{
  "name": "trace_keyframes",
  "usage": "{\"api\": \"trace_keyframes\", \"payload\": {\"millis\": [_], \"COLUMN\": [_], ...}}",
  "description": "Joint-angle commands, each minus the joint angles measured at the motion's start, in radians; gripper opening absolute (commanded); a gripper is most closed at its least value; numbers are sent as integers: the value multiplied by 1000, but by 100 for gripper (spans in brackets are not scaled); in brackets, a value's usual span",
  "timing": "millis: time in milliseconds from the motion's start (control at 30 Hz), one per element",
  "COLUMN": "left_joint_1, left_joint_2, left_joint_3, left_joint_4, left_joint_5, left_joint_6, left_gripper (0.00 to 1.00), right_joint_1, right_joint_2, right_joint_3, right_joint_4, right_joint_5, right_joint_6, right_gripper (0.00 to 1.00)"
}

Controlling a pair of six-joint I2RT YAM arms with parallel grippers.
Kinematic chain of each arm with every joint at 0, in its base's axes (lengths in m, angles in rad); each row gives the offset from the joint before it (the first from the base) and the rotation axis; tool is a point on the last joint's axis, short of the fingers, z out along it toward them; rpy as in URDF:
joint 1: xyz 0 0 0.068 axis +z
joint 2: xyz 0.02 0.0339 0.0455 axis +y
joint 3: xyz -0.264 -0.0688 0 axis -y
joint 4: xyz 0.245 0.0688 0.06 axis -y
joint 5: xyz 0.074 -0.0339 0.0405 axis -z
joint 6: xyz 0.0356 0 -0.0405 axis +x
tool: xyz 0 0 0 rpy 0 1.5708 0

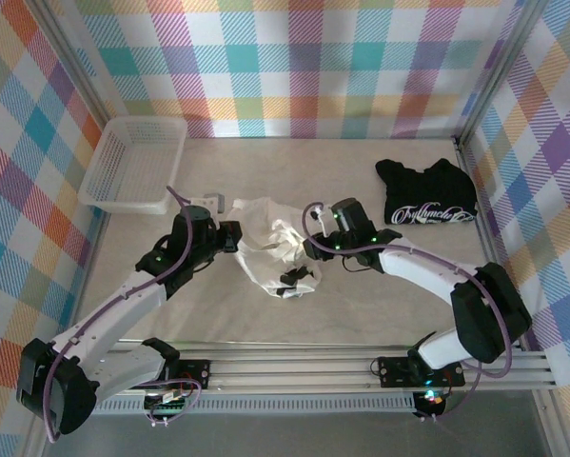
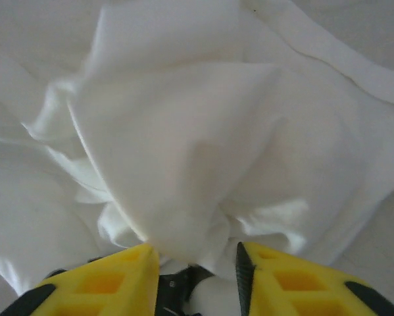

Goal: Fold the inside-out t-shirt

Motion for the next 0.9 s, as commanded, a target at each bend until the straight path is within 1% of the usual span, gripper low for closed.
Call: {"api": "trace_keyframes", "payload": {"millis": [0,67,167,300,367,500,700,800,833,867], "left_joint_1": [-9,-9,-9,-9,-9,-9,-9,-9,-9,-9], "left_joint_2": [-12,-17,-19,-19,-19,-22,-50,-62,-67,-72], "left_joint_3": [-9,-12,-11,-12,-11,-11,-25,-32,-35,-39], "left_joint_4": [-6,-10,-15,-16,-16,-22,-32,-43,-45,-46], "left_joint_5": [-7,-11,-14,-14,-13,-8,-12,-23,-25,-28], "left_joint_6": [20,26,30,32,32,33,33,36,36,36], "left_gripper": [0,0,0,0,0,0,0,0,0,0], "right_joint_1": [81,123,165,216,222,222,223,222,222,221], "right_joint_2": [-51,-69,-65,-14,36,144,275,318,320,318], "right_joint_3": [3,-5,14,58,93,186,284,315,316,316], "right_joint_4": [-13,12,37,78,96,93,105,107,117,126], "right_joint_5": [127,155,149,140,141,183,225,260,271,277], "right_joint_6": [-185,-278,-344,-396,-410,-433,-466,-468,-467,-461], "right_gripper": [43,47,51,52,52,51,53,50,46,39]}}
